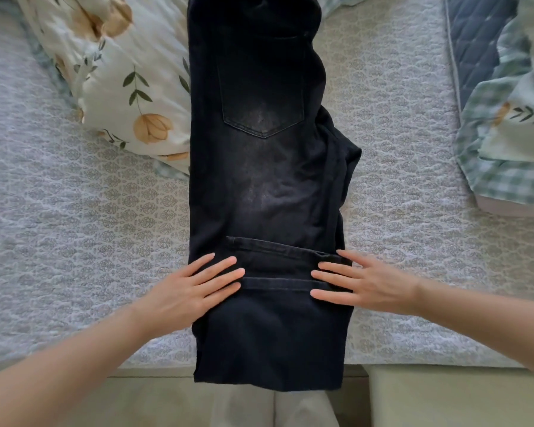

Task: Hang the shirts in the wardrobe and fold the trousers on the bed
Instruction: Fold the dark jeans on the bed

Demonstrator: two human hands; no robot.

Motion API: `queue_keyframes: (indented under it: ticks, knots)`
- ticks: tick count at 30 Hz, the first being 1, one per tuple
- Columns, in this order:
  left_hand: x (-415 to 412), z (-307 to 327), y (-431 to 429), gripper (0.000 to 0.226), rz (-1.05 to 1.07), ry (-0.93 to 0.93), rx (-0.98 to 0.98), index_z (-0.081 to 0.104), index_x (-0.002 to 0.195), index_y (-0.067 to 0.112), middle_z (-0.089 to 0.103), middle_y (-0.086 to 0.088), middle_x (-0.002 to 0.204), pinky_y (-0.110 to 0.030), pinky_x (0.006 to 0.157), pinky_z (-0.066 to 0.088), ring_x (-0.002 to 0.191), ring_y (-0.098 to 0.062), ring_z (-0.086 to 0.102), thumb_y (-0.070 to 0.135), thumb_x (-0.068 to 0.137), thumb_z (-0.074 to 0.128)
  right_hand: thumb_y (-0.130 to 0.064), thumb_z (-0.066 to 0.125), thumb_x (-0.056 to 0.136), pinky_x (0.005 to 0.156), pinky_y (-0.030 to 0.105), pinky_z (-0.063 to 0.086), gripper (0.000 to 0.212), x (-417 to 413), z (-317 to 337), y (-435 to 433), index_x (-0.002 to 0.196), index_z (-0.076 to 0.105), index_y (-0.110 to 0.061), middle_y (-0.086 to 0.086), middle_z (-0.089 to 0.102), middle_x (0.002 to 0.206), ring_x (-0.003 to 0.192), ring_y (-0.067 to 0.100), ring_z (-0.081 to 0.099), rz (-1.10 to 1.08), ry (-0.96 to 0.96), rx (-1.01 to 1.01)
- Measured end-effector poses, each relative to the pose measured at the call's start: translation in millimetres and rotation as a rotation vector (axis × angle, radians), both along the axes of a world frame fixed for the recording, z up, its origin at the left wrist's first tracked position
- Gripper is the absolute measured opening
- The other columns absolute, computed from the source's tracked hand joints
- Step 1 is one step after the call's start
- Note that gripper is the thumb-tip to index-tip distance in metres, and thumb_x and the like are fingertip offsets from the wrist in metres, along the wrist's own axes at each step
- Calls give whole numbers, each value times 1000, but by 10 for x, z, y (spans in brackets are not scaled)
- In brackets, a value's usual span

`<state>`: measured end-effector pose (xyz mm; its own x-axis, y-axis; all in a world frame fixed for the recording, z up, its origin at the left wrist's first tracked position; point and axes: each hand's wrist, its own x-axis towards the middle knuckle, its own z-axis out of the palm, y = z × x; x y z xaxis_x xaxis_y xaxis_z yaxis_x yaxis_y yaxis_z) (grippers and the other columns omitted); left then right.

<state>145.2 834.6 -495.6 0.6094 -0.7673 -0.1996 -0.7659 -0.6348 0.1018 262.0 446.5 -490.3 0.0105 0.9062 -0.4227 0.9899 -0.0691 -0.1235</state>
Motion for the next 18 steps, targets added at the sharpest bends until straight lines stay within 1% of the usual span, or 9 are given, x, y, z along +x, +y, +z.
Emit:
queue_keyframes:
  ticks: [3,5,7,10,12,14,16,17,18]
  knots:
    - [31,-54,19,63,-69,-34,56,34,151,16,28,-5,160,-50,115,22,147,-29,25,-2,100,2,-25,80,73,100,69,33,106,-225,-67,94,155,12,-27,24,24,155,139,48,28,-15,-4,0]
    - [26,-116,33,65,-129,-34,75,33,152,18,28,-4,159,-49,115,19,146,-29,27,-2,100,0,-28,78,75,98,71,33,103,-236,-97,114,155,12,-26,24,23,155,138,50,26,-7,-13,-9]
    - [36,-156,21,61,-163,5,80,31,153,20,26,-4,160,-48,117,13,147,-28,25,-1,96,21,-29,77,76,99,69,34,100,-182,-85,112,155,15,-24,19,22,157,140,47,26,-5,-9,-16]
    - [69,-138,-6,77,-122,135,100,29,153,23,22,-2,162,-46,117,9,149,-26,18,2,82,50,-25,75,77,99,65,38,91,-154,-99,129,153,24,-24,12,29,156,139,42,32,-12,32,-32]
    - [78,-76,-12,84,-77,197,58,32,152,24,26,0,160,-44,116,12,148,-24,20,0,76,59,-25,75,77,101,62,39,84,-126,-112,119,149,33,-29,7,36,153,139,36,36,-61,65,-23]
    - [90,34,-19,79,-30,255,-34,40,148,25,35,5,156,-37,117,15,146,-17,26,2,74,56,-26,72,81,111,52,32,74,-75,-69,145,145,37,-36,-3,43,150,142,23,34,-152,187,31]
    - [152,139,1,63,254,558,-227,53,140,29,45,15,148,-24,117,20,140,-1,35,10,82,40,-19,59,93,117,35,24,52,38,93,213,138,46,-40,-14,52,141,139,6,36,-420,506,12]
    - [228,193,21,51,506,812,-327,61,133,27,54,15,140,-24,115,29,131,4,45,15,88,40,-18,51,96,114,30,30,37,141,104,218,128,56,-36,-14,60,130,130,3,46,-636,674,-9]
    - [344,248,20,38,785,1052,-457,67,124,20,65,6,129,-34,110,40,118,0,57,23,91,48,-24,48,99,106,30,42,24,271,130,260,116,64,-29,-9,67,119,118,7,57,-900,828,-14]
